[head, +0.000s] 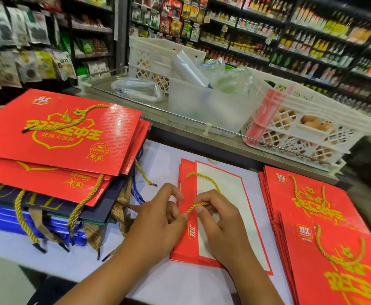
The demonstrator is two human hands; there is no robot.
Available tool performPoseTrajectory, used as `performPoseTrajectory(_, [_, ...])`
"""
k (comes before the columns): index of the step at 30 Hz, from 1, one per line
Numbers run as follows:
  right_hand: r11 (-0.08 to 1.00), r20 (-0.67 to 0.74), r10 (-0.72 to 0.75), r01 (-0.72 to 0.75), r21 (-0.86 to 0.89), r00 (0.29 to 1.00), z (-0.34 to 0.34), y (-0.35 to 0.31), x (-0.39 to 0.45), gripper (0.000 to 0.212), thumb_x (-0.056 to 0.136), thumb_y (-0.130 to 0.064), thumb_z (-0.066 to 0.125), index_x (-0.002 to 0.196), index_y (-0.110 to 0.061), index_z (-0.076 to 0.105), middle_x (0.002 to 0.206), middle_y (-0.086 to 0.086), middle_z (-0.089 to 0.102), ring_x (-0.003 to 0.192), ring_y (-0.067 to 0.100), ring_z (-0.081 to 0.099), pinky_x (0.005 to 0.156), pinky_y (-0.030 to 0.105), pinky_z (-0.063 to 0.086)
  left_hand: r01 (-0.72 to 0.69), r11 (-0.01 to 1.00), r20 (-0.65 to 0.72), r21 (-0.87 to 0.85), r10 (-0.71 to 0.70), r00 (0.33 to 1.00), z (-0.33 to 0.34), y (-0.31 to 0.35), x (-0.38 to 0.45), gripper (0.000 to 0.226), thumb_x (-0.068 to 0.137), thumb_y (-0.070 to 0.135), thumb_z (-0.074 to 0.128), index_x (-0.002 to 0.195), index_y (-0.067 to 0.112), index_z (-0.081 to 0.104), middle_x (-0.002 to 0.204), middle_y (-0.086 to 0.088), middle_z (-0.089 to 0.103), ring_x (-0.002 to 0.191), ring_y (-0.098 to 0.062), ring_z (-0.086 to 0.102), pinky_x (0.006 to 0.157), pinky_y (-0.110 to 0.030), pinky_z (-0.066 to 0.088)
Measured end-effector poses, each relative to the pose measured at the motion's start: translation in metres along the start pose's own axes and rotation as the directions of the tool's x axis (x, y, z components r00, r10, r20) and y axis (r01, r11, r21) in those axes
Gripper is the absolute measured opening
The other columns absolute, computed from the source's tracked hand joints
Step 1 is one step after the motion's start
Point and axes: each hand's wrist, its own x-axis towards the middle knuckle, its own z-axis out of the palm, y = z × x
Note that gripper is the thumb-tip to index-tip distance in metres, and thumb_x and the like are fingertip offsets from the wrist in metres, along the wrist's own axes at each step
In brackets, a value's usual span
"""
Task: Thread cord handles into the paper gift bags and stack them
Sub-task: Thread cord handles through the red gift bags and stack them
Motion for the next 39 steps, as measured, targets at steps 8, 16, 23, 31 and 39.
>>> performPoseTrajectory(8, [0.996, -0.098, -0.014, 0.005, -0.089, 0.995, -0.020, -0.001, 0.003, 0.018, 0.095, -0.019, 0.065, 0.108, -0.031, 0.065, 0.101, -0.019, 0.064, 0.094, 0.005, 0.062, 0.077, 0.009, 0.045, -0.064, 0.995, -0.030, 0.077, 0.067, 0.997, -0.003, 0.012, -0.004, 0.019, 0.099, 0.013, 0.063, 0.090, 0.029, 0.067, 0.074, 0.003, 0.066, 0.066, -0.016, 0.059, 0.062, -0.038, 0.051])
performPoseTrajectory(16, [0.974, 0.295, 0.094, -0.027, -0.225, 0.951, -0.071, -0.022, -0.044, 0.069, 0.077, -0.063, 0.076, 0.139, -0.052, 0.049, 0.141, -0.035, 0.042, 0.139, -0.005, 0.039, 0.114, 0.024, 0.035, -0.016, 0.991, -0.176, -0.136, -0.008, 0.984, -0.006, 0.020, -0.007, 0.026, 0.098, 0.002, 0.062, 0.087, 0.024, 0.072, 0.075, -0.004, 0.067, 0.073, -0.029, 0.064, 0.064, -0.037, 0.050])
performPoseTrajectory(23, [0.965, 0.065, -0.040, 0.055, -0.255, 0.997, -0.071, -0.010, -0.091, 0.082, 0.087, -0.026, 0.069, 0.153, -0.055, 0.030, 0.160, -0.029, 0.032, 0.148, -0.001, 0.034, 0.116, 0.032, 0.042, -0.086, 0.974, -0.176, -0.209, 0.049, 0.983, -0.006, 0.070, 0.003, 0.029, 0.091, -0.002, 0.065, 0.078, 0.022, 0.074, 0.070, -0.011, 0.068, 0.063, -0.027, 0.059, 0.061, -0.034, 0.046])
performPoseTrajectory(31, [0.991, -0.463, -0.083, 0.023, -0.135, 0.883, -0.084, -0.041, -0.098, 0.050, 0.094, -0.004, 0.057, 0.128, -0.039, 0.068, 0.130, -0.021, 0.067, 0.118, -0.005, 0.062, 0.084, 0.004, 0.047, -0.516, 0.849, -0.142, 0.110, 0.527, 0.838, -0.022, 0.129, -0.009, 0.022, 0.101, 0.023, 0.052, 0.114, 0.026, 0.070, 0.117, 0.012, 0.066, 0.118, -0.017, 0.061, 0.091, -0.020, 0.044])
performPoseTrajectory(39, [0.876, -0.629, 0.371, -0.034, 0.481, 0.682, -0.114, -0.037, -0.108, 0.043, 0.077, -0.049, 0.083, 0.116, -0.034, 0.075, 0.109, -0.005, 0.079, 0.106, 0.017, 0.074, 0.090, 0.027, 0.059, -0.183, 0.983, -0.132, 0.002, 0.181, 0.975, -0.009, 0.074, -0.003, 0.032, 0.098, 0.047, 0.054, 0.130, 0.047, 0.052, 0.133, 0.029, 0.057, 0.129, 0.009, 0.051, 0.099, -0.018, 0.042])
